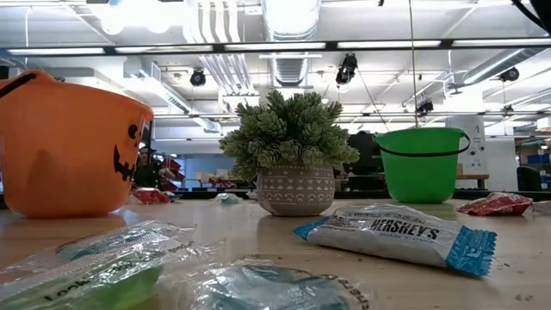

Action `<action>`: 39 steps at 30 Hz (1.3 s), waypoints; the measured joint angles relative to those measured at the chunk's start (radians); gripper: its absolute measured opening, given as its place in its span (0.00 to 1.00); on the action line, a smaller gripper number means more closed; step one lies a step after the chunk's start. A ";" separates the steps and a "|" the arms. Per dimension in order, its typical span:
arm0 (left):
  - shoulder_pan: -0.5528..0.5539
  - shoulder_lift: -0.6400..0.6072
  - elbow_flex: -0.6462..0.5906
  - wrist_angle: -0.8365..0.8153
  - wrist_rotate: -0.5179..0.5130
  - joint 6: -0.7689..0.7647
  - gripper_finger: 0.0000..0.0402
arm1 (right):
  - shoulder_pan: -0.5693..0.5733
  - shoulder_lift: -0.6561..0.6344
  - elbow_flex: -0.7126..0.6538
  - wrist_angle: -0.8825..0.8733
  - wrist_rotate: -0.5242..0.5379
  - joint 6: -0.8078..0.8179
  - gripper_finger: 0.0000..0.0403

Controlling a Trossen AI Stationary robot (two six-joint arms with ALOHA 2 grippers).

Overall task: Sort candy
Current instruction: Put the red candy into the orange bucket

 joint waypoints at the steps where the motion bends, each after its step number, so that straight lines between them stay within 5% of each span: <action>1: 0.001 0.010 0.000 0.000 -0.012 -0.011 0.32 | -0.005 -0.004 0.000 -0.002 0.002 -0.021 0.02; 39: 0.071 0.260 0.000 0.127 -0.082 -0.092 0.27 | -0.069 -0.069 0.001 0.004 -0.039 -0.296 0.02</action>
